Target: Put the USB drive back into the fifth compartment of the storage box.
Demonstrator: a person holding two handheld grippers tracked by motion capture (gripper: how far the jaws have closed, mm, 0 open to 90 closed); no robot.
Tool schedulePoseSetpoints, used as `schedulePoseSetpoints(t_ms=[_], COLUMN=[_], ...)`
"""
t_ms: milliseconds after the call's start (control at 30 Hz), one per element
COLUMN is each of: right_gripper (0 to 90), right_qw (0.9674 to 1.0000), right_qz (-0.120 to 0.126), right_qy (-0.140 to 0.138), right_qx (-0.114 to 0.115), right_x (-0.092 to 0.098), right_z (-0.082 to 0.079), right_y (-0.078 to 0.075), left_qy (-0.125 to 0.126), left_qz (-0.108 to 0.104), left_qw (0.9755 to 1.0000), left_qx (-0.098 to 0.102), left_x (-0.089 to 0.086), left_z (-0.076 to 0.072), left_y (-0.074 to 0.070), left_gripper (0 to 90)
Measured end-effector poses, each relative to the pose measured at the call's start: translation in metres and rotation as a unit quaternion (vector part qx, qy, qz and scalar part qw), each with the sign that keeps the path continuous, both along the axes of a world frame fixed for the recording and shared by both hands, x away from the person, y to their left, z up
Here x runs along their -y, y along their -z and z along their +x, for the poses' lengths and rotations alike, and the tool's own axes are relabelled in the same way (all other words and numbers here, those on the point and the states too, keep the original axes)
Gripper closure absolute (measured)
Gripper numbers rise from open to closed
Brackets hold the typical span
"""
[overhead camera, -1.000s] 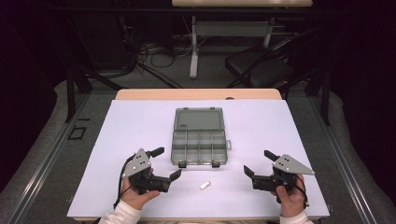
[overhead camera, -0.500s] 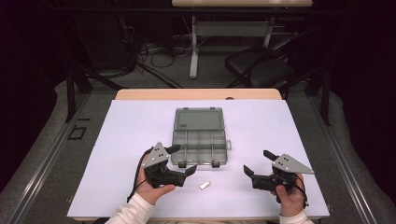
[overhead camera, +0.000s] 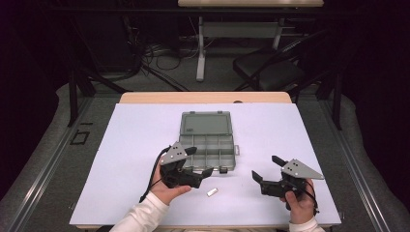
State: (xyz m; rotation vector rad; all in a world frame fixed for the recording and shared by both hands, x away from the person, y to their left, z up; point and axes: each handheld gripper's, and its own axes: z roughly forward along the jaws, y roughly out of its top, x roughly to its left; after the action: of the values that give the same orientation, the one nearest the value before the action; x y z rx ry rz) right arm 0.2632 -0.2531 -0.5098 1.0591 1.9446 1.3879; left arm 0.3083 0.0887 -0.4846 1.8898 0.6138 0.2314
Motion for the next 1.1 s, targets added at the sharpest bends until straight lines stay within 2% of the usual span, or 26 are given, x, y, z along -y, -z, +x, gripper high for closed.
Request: schedulePoseSetpoints(t_ms=[267,500,733,900,1100], right_gripper=[11.2,12.0,12.7,13.0,13.2], right_qw=[1.0000,1.0000,0.9999,0.9999,0.9999], right_qz=[-0.001,-0.005,-0.008,-0.010,-0.011], right_qy=[-0.001,-0.003,-0.006,-0.007,-0.008], right_qx=[0.000,-0.003,-0.004,-0.004,-0.003], right_x=[0.000,0.000,0.000,0.000,-0.001], right_z=[0.000,0.001,0.001,0.001,0.000], right_y=[0.001,0.001,0.002,0.002,0.002], left_qy=[0.005,0.003,0.003,0.009,0.009], left_qz=[0.026,0.024,0.034,0.040,0.038], left_qw=[0.9997,0.9996,0.9994,0.9991,0.9992], left_qx=[-0.001,-0.012,-0.009,-0.010,-0.010], left_x=[0.011,0.013,0.014,0.015,0.014], left_z=[0.001,-0.001,-0.006,-0.009,-0.013], left_y=[0.006,0.012,0.021,0.026,0.030], left_gripper=[15.1,16.7,24.0,25.6,28.9])
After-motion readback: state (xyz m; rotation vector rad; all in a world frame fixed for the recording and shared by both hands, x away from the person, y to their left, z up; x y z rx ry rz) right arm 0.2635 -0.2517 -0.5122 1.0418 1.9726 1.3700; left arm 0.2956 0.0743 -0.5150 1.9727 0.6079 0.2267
